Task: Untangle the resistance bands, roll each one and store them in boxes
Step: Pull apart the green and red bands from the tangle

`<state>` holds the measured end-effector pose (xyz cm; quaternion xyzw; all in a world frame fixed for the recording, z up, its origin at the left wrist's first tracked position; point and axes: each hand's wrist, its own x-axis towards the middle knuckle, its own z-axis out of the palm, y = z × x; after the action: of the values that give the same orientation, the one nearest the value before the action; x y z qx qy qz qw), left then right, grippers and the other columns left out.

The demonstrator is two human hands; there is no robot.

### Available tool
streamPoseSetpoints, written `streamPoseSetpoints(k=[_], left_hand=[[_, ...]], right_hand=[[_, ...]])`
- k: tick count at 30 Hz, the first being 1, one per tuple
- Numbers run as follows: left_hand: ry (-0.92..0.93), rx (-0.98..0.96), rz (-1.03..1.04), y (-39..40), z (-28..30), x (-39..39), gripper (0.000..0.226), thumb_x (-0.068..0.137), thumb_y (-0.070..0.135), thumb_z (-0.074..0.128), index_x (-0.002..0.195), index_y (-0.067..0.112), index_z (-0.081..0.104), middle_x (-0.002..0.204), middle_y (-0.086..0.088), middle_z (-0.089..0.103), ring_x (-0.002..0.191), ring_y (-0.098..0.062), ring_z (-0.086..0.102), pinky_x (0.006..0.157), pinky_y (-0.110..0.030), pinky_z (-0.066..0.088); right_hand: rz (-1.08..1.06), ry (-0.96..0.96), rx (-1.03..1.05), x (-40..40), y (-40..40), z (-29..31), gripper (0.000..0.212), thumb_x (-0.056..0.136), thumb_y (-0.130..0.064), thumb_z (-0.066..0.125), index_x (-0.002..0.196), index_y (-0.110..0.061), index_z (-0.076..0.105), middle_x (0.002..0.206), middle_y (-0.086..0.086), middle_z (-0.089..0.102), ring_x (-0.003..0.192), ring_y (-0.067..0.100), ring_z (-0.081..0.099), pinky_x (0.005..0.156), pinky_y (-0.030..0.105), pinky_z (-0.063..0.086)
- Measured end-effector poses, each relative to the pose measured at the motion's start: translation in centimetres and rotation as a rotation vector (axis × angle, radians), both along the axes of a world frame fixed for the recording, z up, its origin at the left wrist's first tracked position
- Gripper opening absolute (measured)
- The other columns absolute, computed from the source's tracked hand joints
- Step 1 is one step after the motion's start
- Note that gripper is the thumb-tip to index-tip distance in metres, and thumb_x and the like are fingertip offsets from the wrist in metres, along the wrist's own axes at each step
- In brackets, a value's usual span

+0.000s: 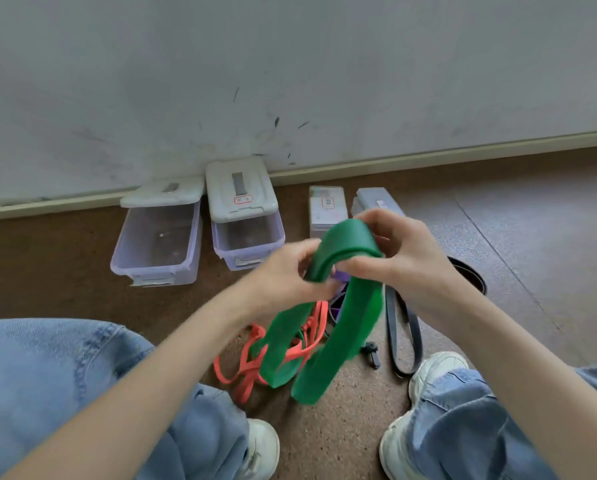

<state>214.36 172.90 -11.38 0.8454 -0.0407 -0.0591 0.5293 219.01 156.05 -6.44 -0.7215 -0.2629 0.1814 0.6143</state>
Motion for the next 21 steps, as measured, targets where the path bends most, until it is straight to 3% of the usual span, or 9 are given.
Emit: streamPoseSetpoints(k=[3,5,6,8,11,13,15,18,21], left_hand=[[0.1,0.08,0.04,-0.3,-3.9,-0.8,0.017,0.073,0.013,0.072,0.077,0.01,0.056,0.074,-0.007,0.061,0.066,-0.018,0.054,0.07,-0.038,0.048],[0.203,0.166,0.06,0.8,-5.2,-0.9,0.017,0.075,0.013,0.07,0.07,0.016,0.054,0.07,-0.002,0.056,0.065,-0.013,0.049,0.066,-0.035,0.044],[0.221,0.225,0.073,1.4,-5.4,-0.7,0.016,0.076,0.013,0.069,0.071,0.016,0.055,0.07,-0.001,0.056,0.066,-0.013,0.048,0.065,-0.033,0.042],[0.199,0.218,0.16,2.7,-4.0,0.0,0.007,0.081,0.012,0.068,0.085,0.011,0.062,0.078,-0.003,0.061,0.072,-0.014,0.053,0.065,-0.029,0.043],[-0.004,-0.153,0.349,4.1,1.9,1.0,0.01,0.082,0.014,0.069,0.085,0.018,0.061,0.066,0.009,0.062,0.063,-0.003,0.056,0.061,-0.02,0.045],[-0.088,-0.119,0.216,3.8,5.6,1.0,0.019,0.072,0.022,0.078,0.082,0.02,0.062,0.069,0.005,0.068,0.064,-0.005,0.061,0.063,-0.021,0.049],[-0.074,0.024,0.027,2.0,7.2,0.3,0.025,0.069,0.02,0.081,0.086,0.016,0.063,0.078,-0.005,0.07,0.069,-0.015,0.065,0.063,-0.028,0.051],[-0.103,0.007,-0.077,0.5,7.1,0.2,0.025,0.074,0.002,0.074,0.08,0.02,0.059,0.067,0.008,0.061,0.063,-0.006,0.057,0.058,-0.022,0.047],[-0.143,0.072,-0.031,1.0,5.0,0.5,0.02,0.07,0.01,0.069,0.077,0.023,0.057,0.064,0.009,0.054,0.058,-0.002,0.049,0.055,-0.017,0.039]], right_hand=[[-0.001,0.175,0.344,0.3,-0.2,1.4,0.022,0.068,-0.003,0.07,0.086,-0.013,0.063,0.076,0.001,0.066,0.07,0.014,0.064,0.065,0.027,0.055],[-0.026,0.163,0.402,1.0,-0.7,2.0,0.019,0.069,-0.006,0.071,0.084,-0.016,0.065,0.078,0.0,0.067,0.072,0.015,0.064,0.072,0.032,0.057],[-0.061,0.104,0.325,1.5,-1.1,2.0,0.019,0.07,-0.011,0.075,0.084,-0.018,0.065,0.08,0.0,0.067,0.076,0.016,0.065,0.075,0.035,0.056],[-0.091,-0.067,-0.096,2.4,-2.0,1.0,0.025,0.07,-0.02,0.08,0.086,-0.02,0.061,0.086,0.002,0.066,0.083,0.02,0.065,0.074,0.034,0.055],[0.033,-0.056,-0.725,2.5,-2.9,-1.3,0.049,0.071,-0.028,0.078,0.112,-0.019,0.053,0.108,-0.003,0.06,0.1,0.017,0.059,0.086,0.03,0.049],[0.037,-0.02,-0.645,2.1,-2.9,-1.8,0.089,0.063,-0.038,0.081,0.138,-0.023,0.034,0.132,-0.006,0.046,0.119,0.009,0.045,0.099,0.027,0.038],[0.138,-0.048,-0.435,1.5,-2.0,-1.3,0.101,0.058,-0.044,0.08,0.142,-0.028,0.027,0.14,-0.012,0.039,0.127,0.001,0.039,0.102,0.021,0.032],[0.22,-0.087,-0.255,0.9,-0.6,-0.9,0.055,0.073,-0.015,0.079,0.121,-0.016,0.053,0.111,-0.006,0.064,0.106,0.007,0.06,0.091,0.025,0.048],[0.038,-0.126,-0.157,0.9,-0.2,-0.4,0.02,0.081,0.007,0.061,0.092,-0.008,0.067,0.078,-0.004,0.068,0.074,0.004,0.063,0.067,0.023,0.052]])
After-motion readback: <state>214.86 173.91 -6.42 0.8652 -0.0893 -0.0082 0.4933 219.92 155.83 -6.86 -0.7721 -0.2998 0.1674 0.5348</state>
